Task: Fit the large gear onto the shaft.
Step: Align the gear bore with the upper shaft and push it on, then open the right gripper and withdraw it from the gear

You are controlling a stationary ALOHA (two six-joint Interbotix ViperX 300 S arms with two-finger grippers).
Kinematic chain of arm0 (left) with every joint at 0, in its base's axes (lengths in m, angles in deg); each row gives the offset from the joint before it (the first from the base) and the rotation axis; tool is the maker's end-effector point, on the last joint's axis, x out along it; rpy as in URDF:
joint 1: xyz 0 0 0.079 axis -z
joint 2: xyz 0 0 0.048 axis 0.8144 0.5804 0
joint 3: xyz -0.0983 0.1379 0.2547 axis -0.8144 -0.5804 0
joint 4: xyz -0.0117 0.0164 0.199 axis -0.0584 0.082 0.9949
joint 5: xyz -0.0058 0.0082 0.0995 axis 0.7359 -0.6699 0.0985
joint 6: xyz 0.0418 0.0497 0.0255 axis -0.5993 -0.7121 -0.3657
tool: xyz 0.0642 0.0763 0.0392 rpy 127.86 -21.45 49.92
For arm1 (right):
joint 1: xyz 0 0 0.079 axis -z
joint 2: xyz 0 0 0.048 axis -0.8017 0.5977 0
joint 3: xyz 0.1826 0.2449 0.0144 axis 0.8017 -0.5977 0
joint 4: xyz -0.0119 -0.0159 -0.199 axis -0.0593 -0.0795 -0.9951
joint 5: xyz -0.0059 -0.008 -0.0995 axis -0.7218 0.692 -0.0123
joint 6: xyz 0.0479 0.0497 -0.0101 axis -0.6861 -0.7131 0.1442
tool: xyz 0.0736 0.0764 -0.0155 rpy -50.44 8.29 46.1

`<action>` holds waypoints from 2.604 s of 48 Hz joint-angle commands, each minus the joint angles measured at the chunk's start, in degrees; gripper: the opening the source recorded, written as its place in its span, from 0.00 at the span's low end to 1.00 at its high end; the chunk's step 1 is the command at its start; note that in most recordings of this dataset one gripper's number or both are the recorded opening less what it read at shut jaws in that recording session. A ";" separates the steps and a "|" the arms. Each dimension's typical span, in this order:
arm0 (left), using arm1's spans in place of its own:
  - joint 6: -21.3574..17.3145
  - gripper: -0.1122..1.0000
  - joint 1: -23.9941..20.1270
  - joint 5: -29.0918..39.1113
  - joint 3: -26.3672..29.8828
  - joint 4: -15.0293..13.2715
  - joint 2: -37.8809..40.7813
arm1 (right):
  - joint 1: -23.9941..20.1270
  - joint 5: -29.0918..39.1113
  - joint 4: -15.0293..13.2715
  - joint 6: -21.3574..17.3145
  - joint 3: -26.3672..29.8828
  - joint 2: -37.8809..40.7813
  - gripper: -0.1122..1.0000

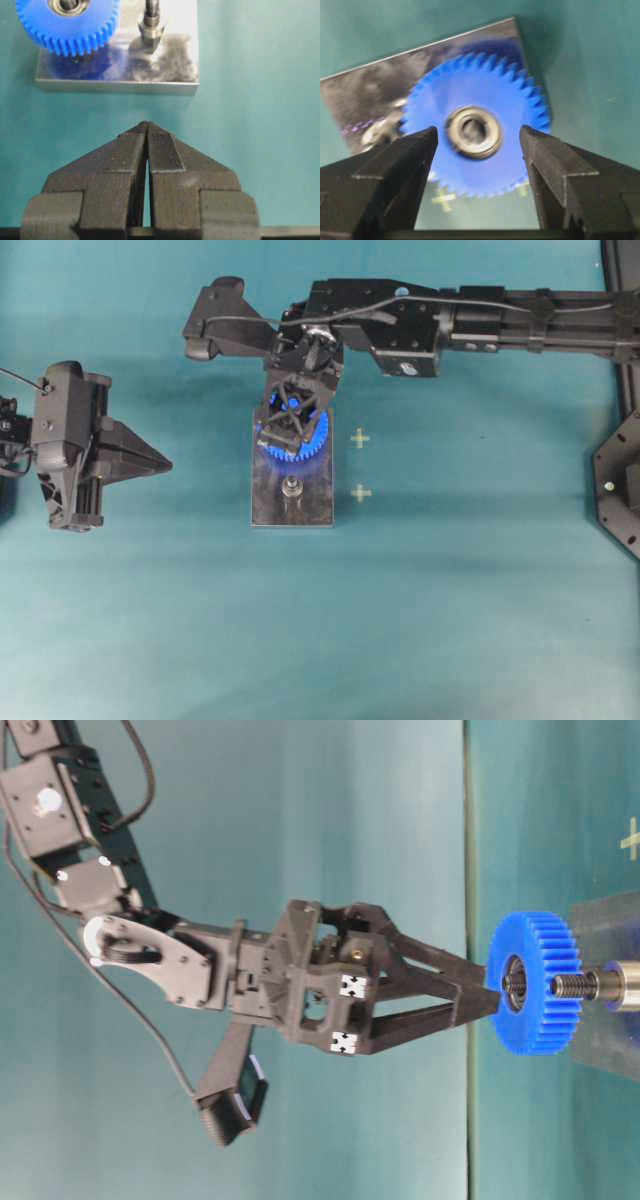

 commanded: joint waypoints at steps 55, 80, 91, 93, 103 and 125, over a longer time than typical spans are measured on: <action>2.02 0.10 -0.09 -0.53 0.44 0.09 -1.49 | -1.41 1.67 2.46 -0.18 1.32 0.44 0.75; 2.02 0.10 -0.09 -0.53 0.44 0.09 -2.20 | -1.41 6.06 1.32 -0.18 5.45 -1.23 0.75; 2.02 0.10 -0.09 -0.44 0.35 0.09 -3.34 | -1.67 5.45 1.32 0.53 1.67 -8.26 0.75; 1.93 0.10 -0.09 -0.44 0.35 0.09 -3.52 | -1.76 5.01 1.32 0.79 0.35 -9.58 0.75; 1.76 0.10 -0.09 -0.26 0.09 0.09 -3.96 | -2.02 -0.79 1.32 1.93 -9.40 -16.52 0.75; 1.32 0.10 0.00 -0.18 -0.35 0.09 -3.96 | -4.04 -16.44 1.32 3.60 -25.14 -27.07 0.74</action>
